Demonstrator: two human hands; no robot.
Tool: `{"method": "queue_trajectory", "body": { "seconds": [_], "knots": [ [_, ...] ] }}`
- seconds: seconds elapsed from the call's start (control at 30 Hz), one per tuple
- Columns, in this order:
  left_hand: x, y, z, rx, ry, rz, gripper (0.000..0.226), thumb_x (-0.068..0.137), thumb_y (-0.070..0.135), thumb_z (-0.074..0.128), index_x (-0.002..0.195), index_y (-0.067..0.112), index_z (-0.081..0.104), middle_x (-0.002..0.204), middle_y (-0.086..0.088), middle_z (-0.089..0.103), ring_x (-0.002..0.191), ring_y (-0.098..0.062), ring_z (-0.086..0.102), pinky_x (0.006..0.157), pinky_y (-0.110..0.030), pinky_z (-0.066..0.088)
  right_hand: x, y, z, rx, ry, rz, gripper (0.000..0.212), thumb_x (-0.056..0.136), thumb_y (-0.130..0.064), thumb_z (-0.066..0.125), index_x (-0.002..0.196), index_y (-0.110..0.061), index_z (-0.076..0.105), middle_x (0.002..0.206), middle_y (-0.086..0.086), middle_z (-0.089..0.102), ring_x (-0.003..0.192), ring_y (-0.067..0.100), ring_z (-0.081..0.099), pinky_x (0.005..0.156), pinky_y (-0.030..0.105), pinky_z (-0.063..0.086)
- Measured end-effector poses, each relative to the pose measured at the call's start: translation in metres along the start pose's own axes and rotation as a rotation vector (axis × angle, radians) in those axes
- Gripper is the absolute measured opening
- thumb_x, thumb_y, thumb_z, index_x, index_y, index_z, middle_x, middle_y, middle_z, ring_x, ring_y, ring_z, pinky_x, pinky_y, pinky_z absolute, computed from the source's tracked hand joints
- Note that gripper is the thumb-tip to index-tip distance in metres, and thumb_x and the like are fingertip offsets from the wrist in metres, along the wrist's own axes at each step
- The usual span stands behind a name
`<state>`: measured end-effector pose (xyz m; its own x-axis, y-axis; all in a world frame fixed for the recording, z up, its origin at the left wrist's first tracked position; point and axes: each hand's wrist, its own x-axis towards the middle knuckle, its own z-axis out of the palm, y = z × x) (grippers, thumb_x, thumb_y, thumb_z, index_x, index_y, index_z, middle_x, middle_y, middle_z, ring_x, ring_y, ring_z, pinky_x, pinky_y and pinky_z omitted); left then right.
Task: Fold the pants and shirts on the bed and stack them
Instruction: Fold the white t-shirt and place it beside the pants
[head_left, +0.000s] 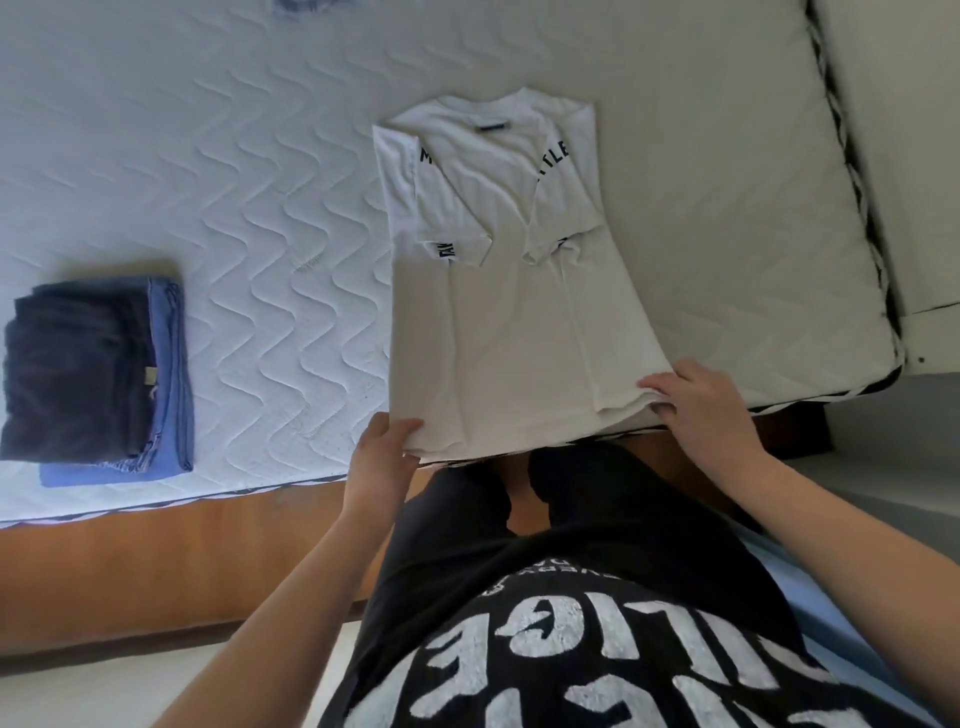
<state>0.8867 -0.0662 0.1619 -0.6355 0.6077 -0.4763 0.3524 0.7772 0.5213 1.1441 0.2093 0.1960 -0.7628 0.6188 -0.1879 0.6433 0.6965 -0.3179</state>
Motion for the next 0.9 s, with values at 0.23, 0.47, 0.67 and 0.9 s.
{"method": "queue_trajectory", "body": {
  "seconds": [0.23,0.47,0.67,0.9],
  "knots": [
    [-0.017,0.016,-0.036,0.321,0.243,0.440,0.022,0.067,-0.002,0.078,0.083,0.013,0.076,0.128,-0.013,0.062,0.119,-0.037,0.057,0.096,-0.048,0.044,-0.012,-0.009,-0.030,-0.062,0.009,-0.157,0.021,0.070,-0.004,0.081,0.090,-0.009,0.075,0.122,0.016,0.065,0.113,0.038,0.061,0.091,0.049,0.046],
    [-0.058,0.039,-0.056,0.478,-0.126,0.393,0.029,0.095,0.015,0.061,0.119,0.028,0.070,0.109,0.010,0.074,0.096,-0.022,0.071,0.086,-0.033,0.052,-0.049,0.007,-0.076,0.033,-0.126,-0.134,0.028,0.079,0.003,0.074,0.105,-0.008,0.076,0.099,0.013,0.075,0.085,0.035,0.071,0.075,0.044,0.055],
    [-0.074,0.072,-0.075,0.377,-0.289,0.350,0.028,0.091,0.052,0.055,0.109,0.039,0.072,0.076,0.024,0.071,0.067,0.004,0.063,0.069,-0.016,0.046,-0.055,0.023,-0.097,0.044,-0.258,-0.129,0.028,0.095,-0.020,0.061,0.121,-0.026,0.069,0.117,0.000,0.072,0.105,0.025,0.067,0.088,0.036,0.049],
    [-0.050,0.091,-0.079,0.459,-0.199,0.324,0.027,0.099,0.046,0.051,0.114,0.035,0.070,0.104,0.016,0.073,0.097,-0.009,0.065,0.085,-0.026,0.046,-0.023,0.019,-0.105,0.090,-0.266,-0.127,0.026,0.096,-0.034,0.059,0.113,-0.021,0.072,0.108,0.000,0.071,0.100,0.025,0.065,0.078,0.032,0.044]
  ]
}}
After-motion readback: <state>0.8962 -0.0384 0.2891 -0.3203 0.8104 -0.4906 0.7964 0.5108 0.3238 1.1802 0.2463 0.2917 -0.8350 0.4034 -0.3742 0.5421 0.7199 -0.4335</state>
